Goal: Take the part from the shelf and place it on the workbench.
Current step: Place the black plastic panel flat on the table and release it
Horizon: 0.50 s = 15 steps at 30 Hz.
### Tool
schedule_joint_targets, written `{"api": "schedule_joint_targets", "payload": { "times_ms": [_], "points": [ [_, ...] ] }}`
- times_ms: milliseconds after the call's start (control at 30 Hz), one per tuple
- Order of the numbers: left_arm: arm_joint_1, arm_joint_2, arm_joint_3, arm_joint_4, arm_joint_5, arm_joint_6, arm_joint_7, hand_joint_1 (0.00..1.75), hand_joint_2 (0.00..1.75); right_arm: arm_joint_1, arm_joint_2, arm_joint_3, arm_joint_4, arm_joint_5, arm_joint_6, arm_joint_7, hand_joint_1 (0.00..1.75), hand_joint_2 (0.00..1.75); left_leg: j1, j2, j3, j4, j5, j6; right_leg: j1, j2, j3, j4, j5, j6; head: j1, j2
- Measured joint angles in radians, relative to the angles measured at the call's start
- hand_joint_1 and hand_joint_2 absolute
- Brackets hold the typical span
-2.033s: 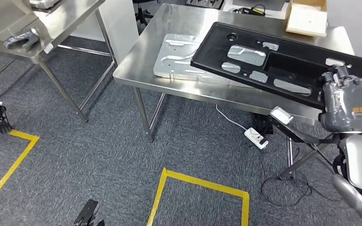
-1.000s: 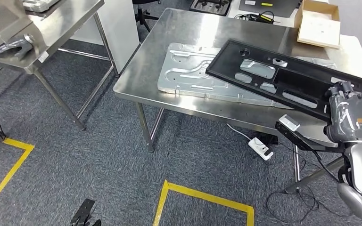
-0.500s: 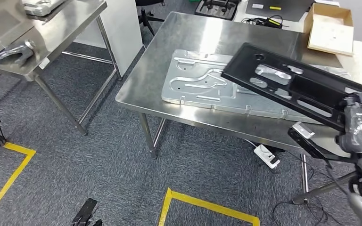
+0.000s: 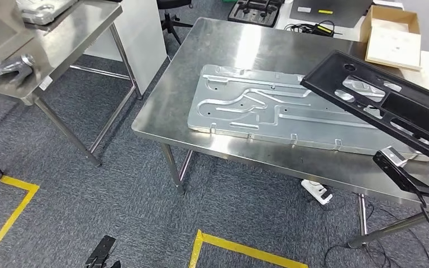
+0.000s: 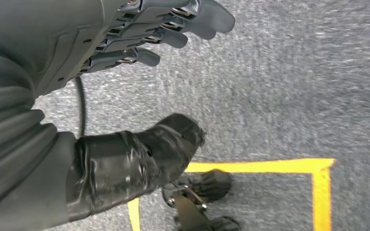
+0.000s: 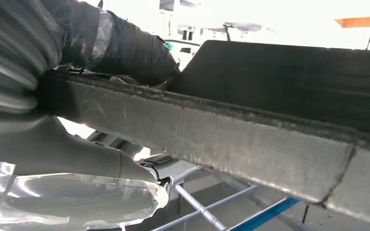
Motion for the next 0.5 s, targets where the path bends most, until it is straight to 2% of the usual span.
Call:
{"api": "schedule_joint_targets", "payload": {
  "times_ms": [67, 100, 133, 200, 233, 267, 300, 367, 400, 433, 500],
  "points": [
    [0.001, 0.000, 0.000, 0.000, 0.004, 0.004, 0.001, 0.00, 1.75, 0.012, -0.002, -0.015, 0.004, -0.001, 0.000, 0.000, 1.75, 1.75, 0.003, 0.001, 0.014, -0.014, 0.014, 0.010, -0.002, 0.000, 0.001, 0.007, -0.011, 0.011, 0.001, 0.000],
    [0.000, 0.000, 0.000, 0.000, 0.004, 0.004, 0.001, 0.00, 1.75, 0.016, -0.002, -0.023, 0.006, -0.002, -0.001, 0.000, 1.75, 1.75, 0.005, 0.002, 0.021, -0.023, 0.017, 0.015, -0.002, 0.000, -0.008, 0.030, -0.026, 0.014, 0.001, 0.000],
    [-0.001, 0.000, 0.000, 0.000, 0.005, 0.005, 0.001, 0.00, 1.75, 0.019, -0.003, -0.032, 0.009, -0.003, -0.002, 0.000, 1.75, 1.75, 0.006, 0.003, 0.027, -0.029, 0.018, 0.019, -0.002, 0.000, -0.029, 0.074, -0.050, 0.017, 0.002, 0.000],
    [-0.004, 0.000, 0.000, 0.000, 0.005, 0.004, 0.001, 0.00, 1.75, 0.027, -0.002, -0.048, 0.016, -0.006, -0.005, 0.000, 1.75, 1.75, 0.004, 0.003, 0.031, -0.030, 0.014, 0.025, -0.004, -0.001, -0.096, 0.200, -0.104, 0.021, 0.002, 0.000],
    [-0.003, 0.000, 0.000, 0.000, 0.005, 0.004, 0.001, 0.00, 1.75, 0.033, -0.002, -0.054, 0.020, -0.008, -0.007, 0.000, 1.75, 1.75, 0.003, 0.003, 0.032, -0.029, 0.012, 0.027, -0.005, -0.001, -0.128, 0.251, -0.117, 0.024, 0.002, 0.000],
    [-0.003, 0.000, 0.000, 0.000, 0.005, 0.005, 0.001, 0.00, 1.75, 0.041, -0.002, -0.059, 0.024, -0.012, -0.008, -0.001, 1.75, 1.75, 0.003, 0.003, 0.032, -0.027, 0.008, 0.027, -0.008, -0.001, -0.145, 0.274, -0.114, 0.026, 0.001, 0.000],
    [-0.002, -0.001, 0.000, 0.000, 0.005, 0.005, 0.001, 0.00, 1.75, 0.047, -0.002, -0.064, 0.029, -0.014, -0.009, -0.002, 1.75, 1.75, 0.004, 0.003, 0.034, -0.023, 0.004, 0.025, -0.010, -0.001, -0.143, 0.259, -0.092, 0.028, 0.002, 0.000],
    [-0.002, -0.001, 0.000, 0.000, 0.005, 0.006, 0.001, 0.00, 1.75, 0.053, -0.002, -0.077, 0.037, -0.019, -0.012, -0.004, 1.75, 1.75, 0.005, 0.002, 0.034, -0.009, -0.008, 0.018, -0.017, -0.002, -0.096, 0.147, -0.025, 0.035, 0.002, 0.000],
    [-0.003, -0.001, 0.000, 0.000, 0.004, 0.007, 0.000, 0.00, 1.75, 0.054, -0.001, -0.085, 0.040, -0.020, -0.014, -0.004, 1.75, 1.75, 0.004, 0.001, 0.032, 0.002, -0.017, 0.012, -0.018, -0.001, -0.069, 0.090, -0.003, 0.036, 0.002, 0.000],
    [-0.004, 0.000, 0.000, 0.000, 0.003, 0.008, 0.000, 0.00, 1.75, 0.056, 0.000, -0.095, 0.044, -0.022, -0.017, -0.004, 1.75, 1.75, 0.003, -0.001, 0.029, 0.012, -0.023, 0.007, -0.019, 0.000, -0.052, 0.054, 0.007, 0.033, 0.001, 0.000],
    [-0.005, 0.000, 0.000, 0.000, -0.001, 0.010, -0.003, 0.00, 1.75, 0.065, 0.001, -0.117, 0.053, -0.025, -0.019, -0.005, 1.75, 1.75, 0.000, -0.003, 0.024, 0.021, -0.030, -0.001, -0.015, 0.003, -0.043, 0.038, 0.003, 0.023, 0.000, 0.000]
  ]
}}
